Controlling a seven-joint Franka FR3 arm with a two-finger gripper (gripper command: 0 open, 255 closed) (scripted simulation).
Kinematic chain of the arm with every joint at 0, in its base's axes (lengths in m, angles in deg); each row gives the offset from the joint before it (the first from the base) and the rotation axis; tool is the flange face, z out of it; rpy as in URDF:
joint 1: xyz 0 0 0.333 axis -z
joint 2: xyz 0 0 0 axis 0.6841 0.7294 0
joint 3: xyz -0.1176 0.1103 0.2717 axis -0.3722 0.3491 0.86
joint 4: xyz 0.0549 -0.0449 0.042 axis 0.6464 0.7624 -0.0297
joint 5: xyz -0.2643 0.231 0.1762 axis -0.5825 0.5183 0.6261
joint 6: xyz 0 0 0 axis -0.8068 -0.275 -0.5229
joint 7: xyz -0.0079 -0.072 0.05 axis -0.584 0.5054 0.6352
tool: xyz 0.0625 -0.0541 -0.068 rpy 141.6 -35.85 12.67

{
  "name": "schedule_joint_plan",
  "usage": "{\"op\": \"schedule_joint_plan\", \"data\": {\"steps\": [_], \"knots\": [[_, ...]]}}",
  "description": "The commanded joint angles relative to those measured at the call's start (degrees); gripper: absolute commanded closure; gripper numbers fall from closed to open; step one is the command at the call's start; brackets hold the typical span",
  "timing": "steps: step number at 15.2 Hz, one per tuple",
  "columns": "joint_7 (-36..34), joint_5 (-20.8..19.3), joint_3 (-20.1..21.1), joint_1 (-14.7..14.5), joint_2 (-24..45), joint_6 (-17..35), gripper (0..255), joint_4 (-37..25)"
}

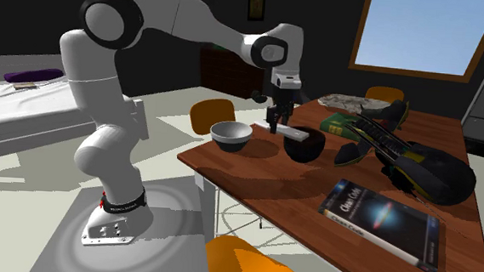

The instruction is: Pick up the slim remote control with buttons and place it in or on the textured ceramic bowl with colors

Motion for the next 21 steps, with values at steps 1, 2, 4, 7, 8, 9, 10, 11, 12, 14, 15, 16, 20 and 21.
{"op": "schedule_joint_plan", "data": {"steps": [1,2,4,7,8,9,10,11,12,14,15,16,20,21], "knots": [[0.1,0.1,0.0,0.0,-0.3,-1.6,255,-1.3],[0.1,0.1,0.0,0.0,-0.4,-2.3,255,-1.9],[0.1,0.1,0.0,0.0,-0.5,-3.2,255,-2.7],[-2.3,-1.3,1.0,-0.9,6.3,-4.7,255,-10.9],[-3.0,-1.8,1.3,-1.3,8.6,-5.4,255,-13.9],[-3.8,-2.4,1.6,-1.7,11.0,-6.2,255,-16.9],[-4.5,-3.0,1.8,-2.2,13.5,-7.0,255,-20.2],[-5.2,-3.5,1.9,-2.8,16.0,-8.0,255,-23.6],[-5.8,-4.1,2.1,-3.4,18.6,-9.1,255,-27.2],[-7.0,-5.4,2.3,-4.8,24.2,-11.7,255,-35.2],[-7.5,-6.0,2.3,-5.6,27.2,-13.3,255,-39.8],[-7.9,-6.7,2.2,-6.5,30.5,-15.1,255,-44.9],[-8.0,-6.5,2.2,-6.3,29.9,-11.7,255,-40.9],[-8.0,-6.5,2.1,-6.2,29.9,-10.9,255,-40.0]]}}
